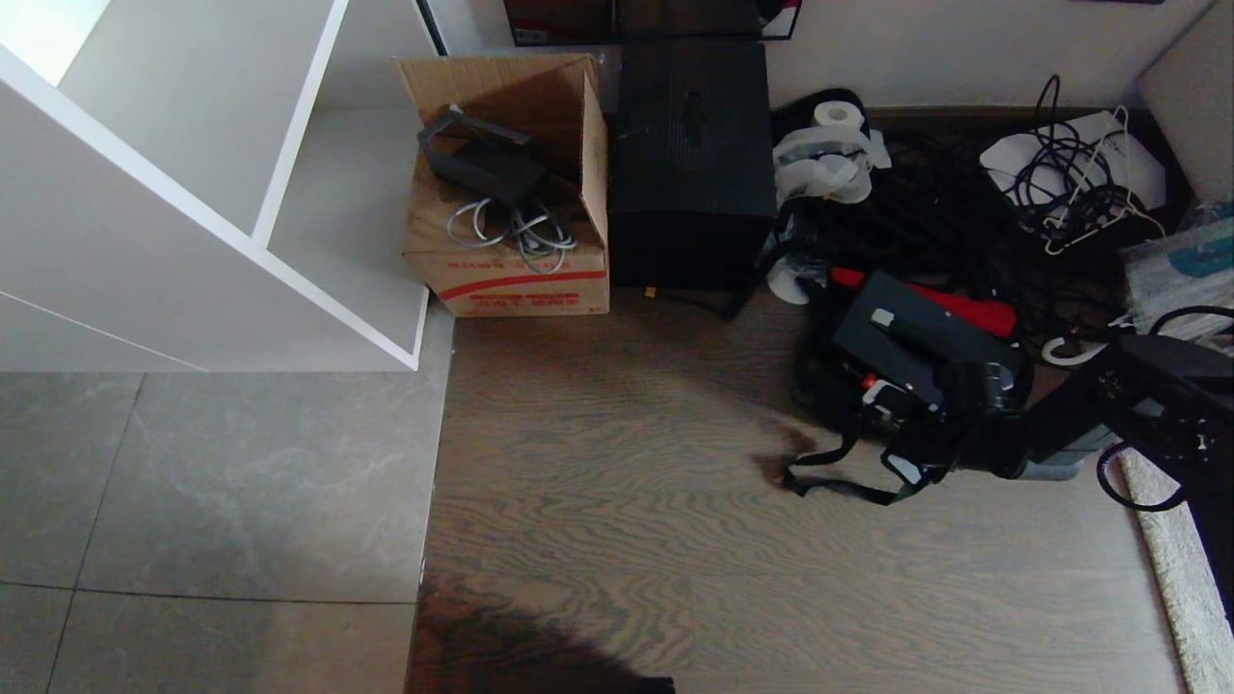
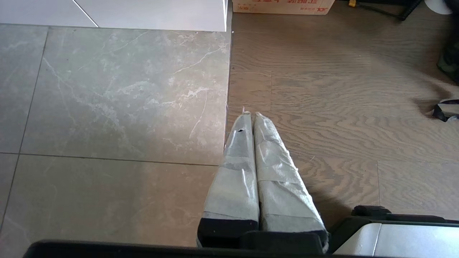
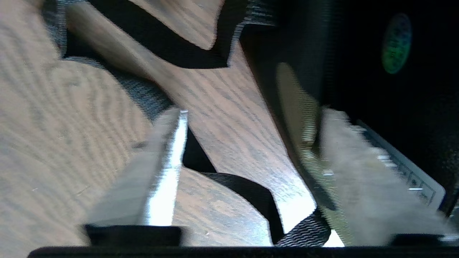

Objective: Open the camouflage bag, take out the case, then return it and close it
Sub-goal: Close the top of the storage box

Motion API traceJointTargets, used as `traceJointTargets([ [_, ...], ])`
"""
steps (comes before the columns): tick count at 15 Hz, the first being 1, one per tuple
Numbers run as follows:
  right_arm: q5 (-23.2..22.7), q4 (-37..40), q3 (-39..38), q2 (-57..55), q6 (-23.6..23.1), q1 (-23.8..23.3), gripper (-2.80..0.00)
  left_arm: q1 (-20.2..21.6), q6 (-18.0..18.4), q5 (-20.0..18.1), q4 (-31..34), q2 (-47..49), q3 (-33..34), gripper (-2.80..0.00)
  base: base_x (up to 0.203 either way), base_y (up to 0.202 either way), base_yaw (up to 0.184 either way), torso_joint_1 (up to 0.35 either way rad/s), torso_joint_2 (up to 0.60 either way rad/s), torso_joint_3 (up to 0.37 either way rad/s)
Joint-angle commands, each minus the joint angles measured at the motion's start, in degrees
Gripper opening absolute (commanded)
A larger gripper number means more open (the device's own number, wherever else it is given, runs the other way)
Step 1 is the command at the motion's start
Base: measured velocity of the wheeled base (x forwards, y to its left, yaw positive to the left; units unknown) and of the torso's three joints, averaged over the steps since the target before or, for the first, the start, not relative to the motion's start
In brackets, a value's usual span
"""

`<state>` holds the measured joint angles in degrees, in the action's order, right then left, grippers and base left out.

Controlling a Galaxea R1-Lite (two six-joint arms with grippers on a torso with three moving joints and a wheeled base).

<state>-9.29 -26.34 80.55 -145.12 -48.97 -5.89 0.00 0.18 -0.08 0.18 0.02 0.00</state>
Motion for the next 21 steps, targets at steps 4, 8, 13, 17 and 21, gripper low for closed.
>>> traceJointTargets([
  [4,0.1,-0.8,0.5,-1.1,-0.2,0.1,-2.80,0.0,0.0,0.0,0.0,0.0,0.0,-2.80,0.000,0.000,0.000,0.000,0.00,0.000],
  [8,0.1,-0.6,-0.5,-0.5,-0.1,0.3,-2.80,0.0,0.0,0.0,0.0,0.0,0.0,-2.80,0.000,0.000,0.000,0.000,0.00,0.000],
  [13,0.1,1.5,-8.7,5.1,5.7,4.0,-2.80,0.0,0.0,0.1,0.0,0.0,0.0,-2.80,0.000,0.000,0.000,0.000,0.00,0.000],
  [17,0.1,6.5,-14.2,13.1,11.8,7.8,-2.80,0.0,0.0,0.0,0.0,0.0,0.0,-2.80,0.000,0.000,0.000,0.000,0.00,0.000],
  [21,0.2,9.0,-14.2,16.7,12.8,8.4,-2.80,0.0,0.0,0.0,0.0,0.0,0.0,-2.80,0.000,0.000,0.000,0.000,0.00,0.000],
])
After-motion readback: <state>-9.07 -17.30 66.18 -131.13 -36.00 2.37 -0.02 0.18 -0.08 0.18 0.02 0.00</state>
